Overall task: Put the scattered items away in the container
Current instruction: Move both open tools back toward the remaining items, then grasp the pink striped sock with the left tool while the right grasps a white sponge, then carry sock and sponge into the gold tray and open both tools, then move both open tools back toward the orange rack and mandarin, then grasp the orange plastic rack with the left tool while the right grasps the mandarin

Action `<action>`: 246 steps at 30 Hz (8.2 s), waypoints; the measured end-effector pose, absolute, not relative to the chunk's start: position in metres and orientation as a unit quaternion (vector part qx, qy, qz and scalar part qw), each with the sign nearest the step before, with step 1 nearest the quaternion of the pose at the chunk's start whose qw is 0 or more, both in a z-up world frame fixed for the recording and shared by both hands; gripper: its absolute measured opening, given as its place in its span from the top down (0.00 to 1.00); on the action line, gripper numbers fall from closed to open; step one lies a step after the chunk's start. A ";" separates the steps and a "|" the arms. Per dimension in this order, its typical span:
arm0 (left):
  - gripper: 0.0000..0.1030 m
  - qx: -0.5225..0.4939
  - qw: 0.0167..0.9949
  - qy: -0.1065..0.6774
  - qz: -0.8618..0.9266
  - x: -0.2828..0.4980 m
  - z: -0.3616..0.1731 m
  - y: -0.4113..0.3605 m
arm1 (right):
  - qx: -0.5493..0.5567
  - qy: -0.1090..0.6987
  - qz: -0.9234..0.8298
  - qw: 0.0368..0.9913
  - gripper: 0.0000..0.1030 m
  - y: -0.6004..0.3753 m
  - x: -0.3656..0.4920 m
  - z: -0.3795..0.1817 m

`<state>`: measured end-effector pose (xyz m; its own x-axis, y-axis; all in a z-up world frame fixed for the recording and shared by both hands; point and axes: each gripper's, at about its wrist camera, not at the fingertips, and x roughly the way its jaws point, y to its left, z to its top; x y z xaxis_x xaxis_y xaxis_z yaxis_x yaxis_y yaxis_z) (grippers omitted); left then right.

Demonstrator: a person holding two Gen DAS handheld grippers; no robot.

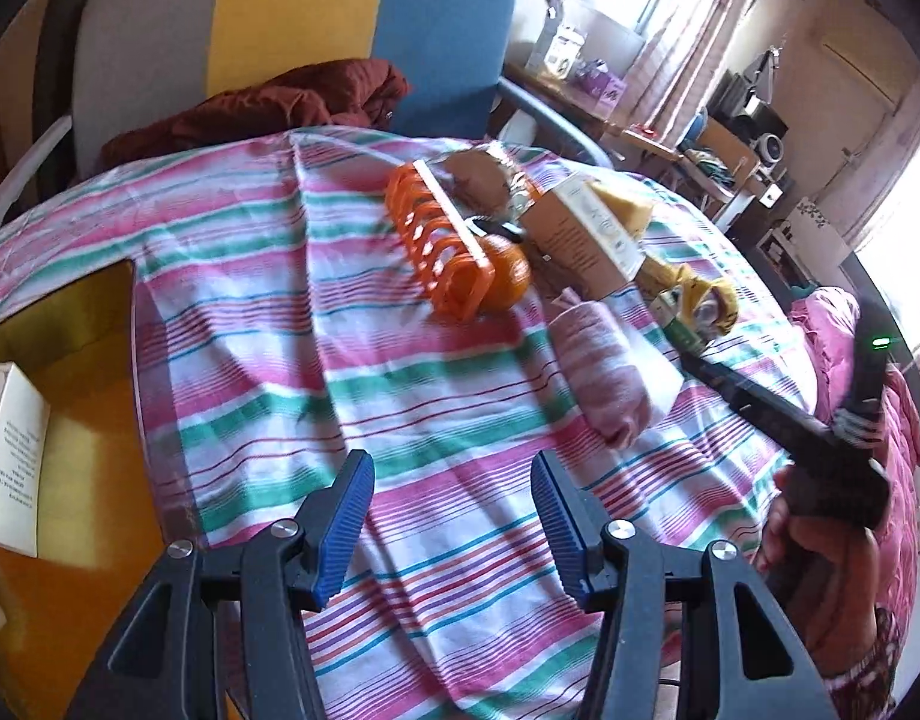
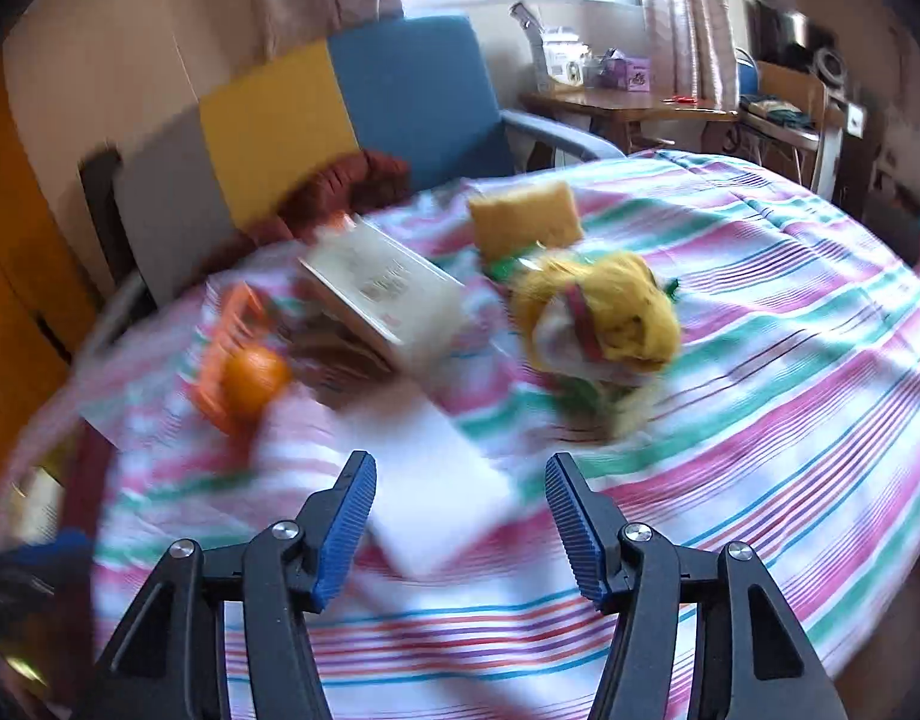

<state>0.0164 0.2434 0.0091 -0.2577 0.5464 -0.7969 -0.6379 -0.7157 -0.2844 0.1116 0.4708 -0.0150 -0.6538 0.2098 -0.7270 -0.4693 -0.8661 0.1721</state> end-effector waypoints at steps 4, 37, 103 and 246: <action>0.46 -0.489 0.400 0.046 0.774 0.018 0.012 0.259 | -0.406 0.085 0.904 0.105 0.35 0.458 0.102 -0.021; 0.58 -0.499 0.407 0.200 0.738 0.017 -0.042 0.407 | -0.424 0.102 0.879 0.192 0.38 0.470 0.118 -0.048; 0.64 -0.509 0.194 -0.013 0.839 -0.030 -0.025 0.012 | -0.453 0.090 0.886 -0.047 0.38 0.172 -0.033 0.022; 0.93 -0.464 0.311 0.149 0.816 -0.074 -0.010 0.305 | -0.364 0.298 0.878 0.094 0.48 0.429 0.029 -0.050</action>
<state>-0.0741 0.3053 -0.0102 -0.3756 0.3691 -0.8501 -0.6450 -0.7628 -0.0462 0.0294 0.4292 -0.0499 -0.7179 -0.0515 -0.6943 -0.3819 -0.8047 0.4545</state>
